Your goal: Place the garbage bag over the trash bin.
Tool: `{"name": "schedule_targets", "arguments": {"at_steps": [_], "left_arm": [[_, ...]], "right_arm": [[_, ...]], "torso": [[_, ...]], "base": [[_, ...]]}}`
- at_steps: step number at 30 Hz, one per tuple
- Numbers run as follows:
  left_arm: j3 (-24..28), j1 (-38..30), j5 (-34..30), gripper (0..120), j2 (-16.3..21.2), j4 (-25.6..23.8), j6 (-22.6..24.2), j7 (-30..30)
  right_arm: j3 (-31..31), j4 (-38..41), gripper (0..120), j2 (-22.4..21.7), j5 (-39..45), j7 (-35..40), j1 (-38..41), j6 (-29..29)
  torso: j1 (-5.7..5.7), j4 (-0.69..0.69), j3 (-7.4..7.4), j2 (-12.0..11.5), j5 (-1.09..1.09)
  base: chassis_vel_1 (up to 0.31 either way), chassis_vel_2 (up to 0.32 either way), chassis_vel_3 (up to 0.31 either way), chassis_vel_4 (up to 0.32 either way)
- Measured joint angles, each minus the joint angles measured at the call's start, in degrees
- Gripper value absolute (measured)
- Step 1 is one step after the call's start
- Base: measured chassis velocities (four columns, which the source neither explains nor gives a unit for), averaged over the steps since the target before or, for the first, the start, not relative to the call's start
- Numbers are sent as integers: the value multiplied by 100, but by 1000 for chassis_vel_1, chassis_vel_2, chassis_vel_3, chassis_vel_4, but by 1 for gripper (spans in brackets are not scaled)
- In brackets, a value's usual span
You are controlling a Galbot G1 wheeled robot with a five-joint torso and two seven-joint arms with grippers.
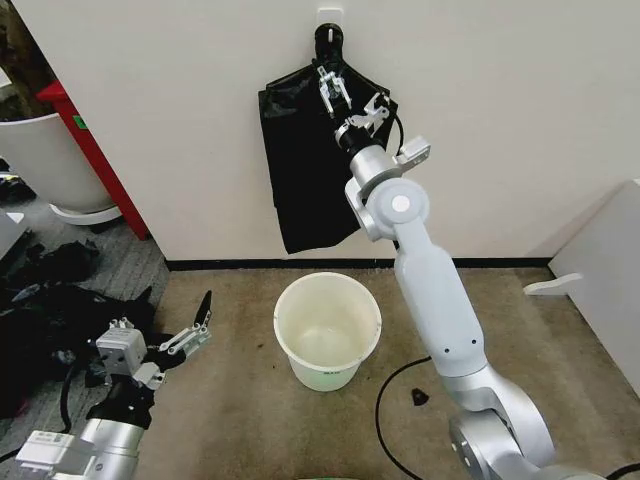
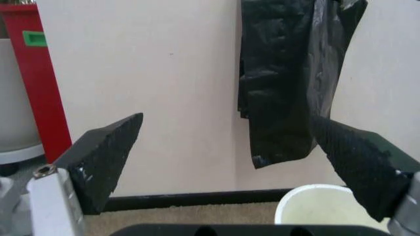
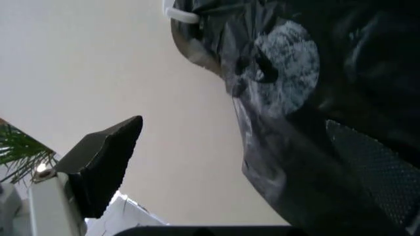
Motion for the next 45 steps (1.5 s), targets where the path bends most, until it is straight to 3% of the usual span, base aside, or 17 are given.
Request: {"name": "schedule_targets", "arguments": {"at_steps": [30,35,45], "left_arm": [[-10,5,18,100,-20,0,-53,22],[-13,5,18,100,-19,0,-62,21],[-15,18,11,100,-20,0,-107,9]], "right_arm": [[23,-225,100,53,-120,-117,375,10],[21,-266,89,51,-68,-140,375,38],[1,-272,52,31,9,-152,360,85]], "torso": [[0,0,0,0,-1],[0,0,0,0,0],[0,0,0,0,0]], "base": [[0,0,0,0],[0,0,0,0],[0,0,0,0]]}}
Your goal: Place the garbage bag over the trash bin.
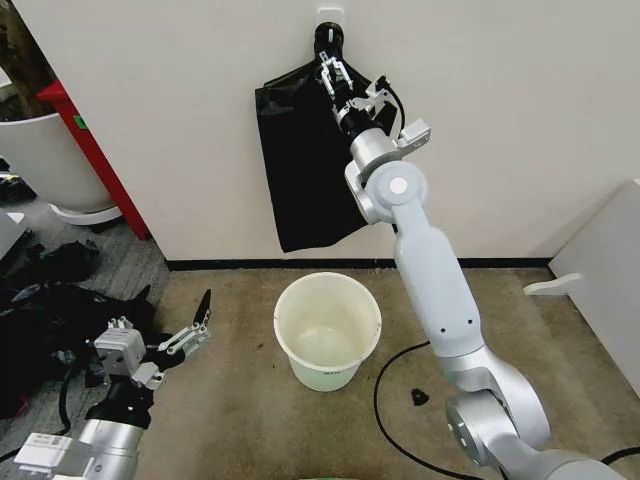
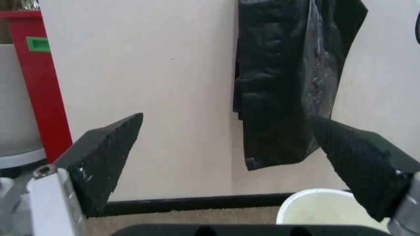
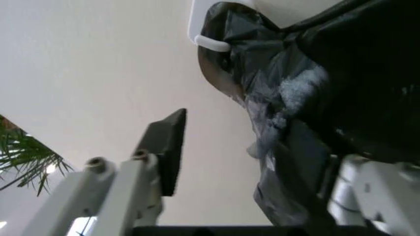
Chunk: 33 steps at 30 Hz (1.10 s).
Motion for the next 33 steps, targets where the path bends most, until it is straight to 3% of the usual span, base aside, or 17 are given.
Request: {"name": "schedule_targets", "arguments": {"at_steps": [14,33], "left_arm": [[-8,16,-5,100,-5,0,-43,-15],[-14,12,21,100,-33,0,-88,-19]], "right_arm": [[0,-4,0,-26,48,0,-50,-2],[-54,213,0,-118,128,101,-410,-19]], "torso": [[0,0,0,0,0],[0,0,0,0,0]], "base": [[0,0,0,0],[0,0,0,0]]}}
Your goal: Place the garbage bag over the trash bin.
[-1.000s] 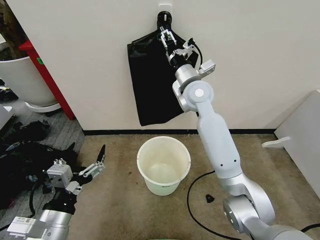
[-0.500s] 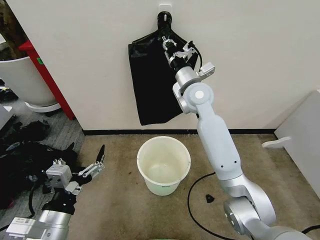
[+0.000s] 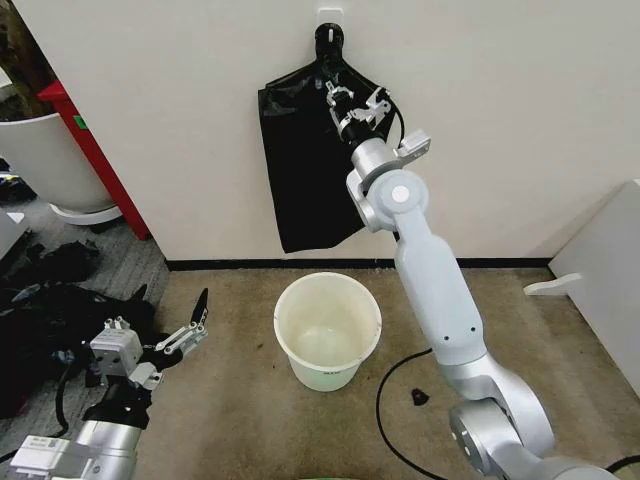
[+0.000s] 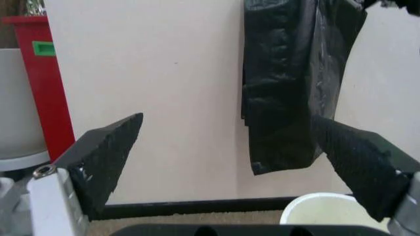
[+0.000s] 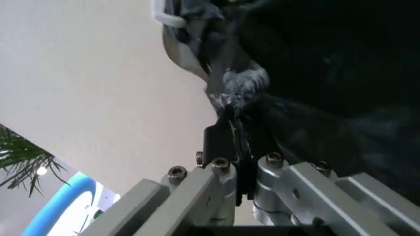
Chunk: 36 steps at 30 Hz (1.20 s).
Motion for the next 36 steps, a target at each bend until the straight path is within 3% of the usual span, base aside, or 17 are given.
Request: {"name": "schedule_targets", "arguments": {"at_steps": [36], "left_arm": [[-2,-29,3,100,-16,0,-37,43]], "right_arm": [[-161,846,0,-403,-236,-56,-1661,68]], "torso": [[0,0,0,0,0]], "base": [[0,0,0,0]]}}
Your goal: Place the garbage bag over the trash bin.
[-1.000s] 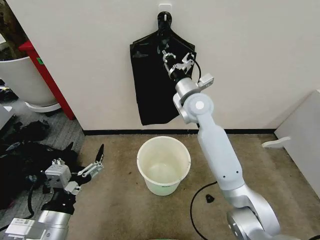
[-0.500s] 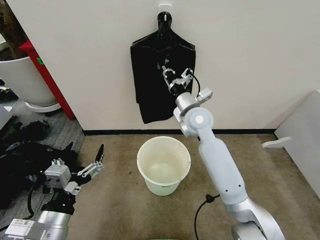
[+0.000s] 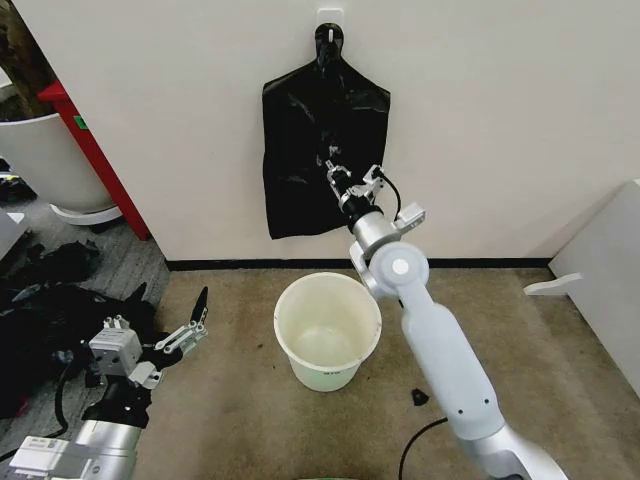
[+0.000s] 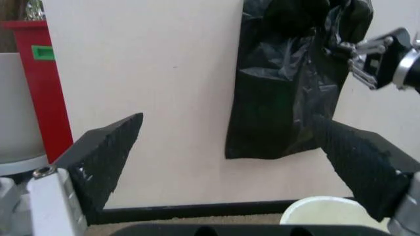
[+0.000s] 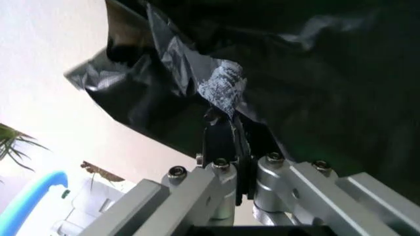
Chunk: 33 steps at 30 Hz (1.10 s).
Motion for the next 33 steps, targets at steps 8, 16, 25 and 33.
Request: {"name": "schedule_targets", "arguments": {"at_steps": [8,16,25,33], "left_arm": [[21,-21,-2,100,0,0,0,28],[52,-23,7,100,-7,0,-1,71],[71,-25,12,100,-7,0,-7,105],[81,-35,11,100,-8,0,-23,129]], "right_arm": [[27,255,0,-63,-120,-21,-485,4],[35,484,0,-135,-367,-112,-1103,4],[71,691,0,-89,-588,-184,-1648,10],[84,809,0,-58,-775,-271,-1996,32]], "torso": [[0,1,0,0,0],[0,0,0,0,0],[0,0,0,0,0],[0,0,0,0,0]], "base": [[0,0,0,0],[0,0,0,0],[0,0,0,0],[0,0,0,0]]}}
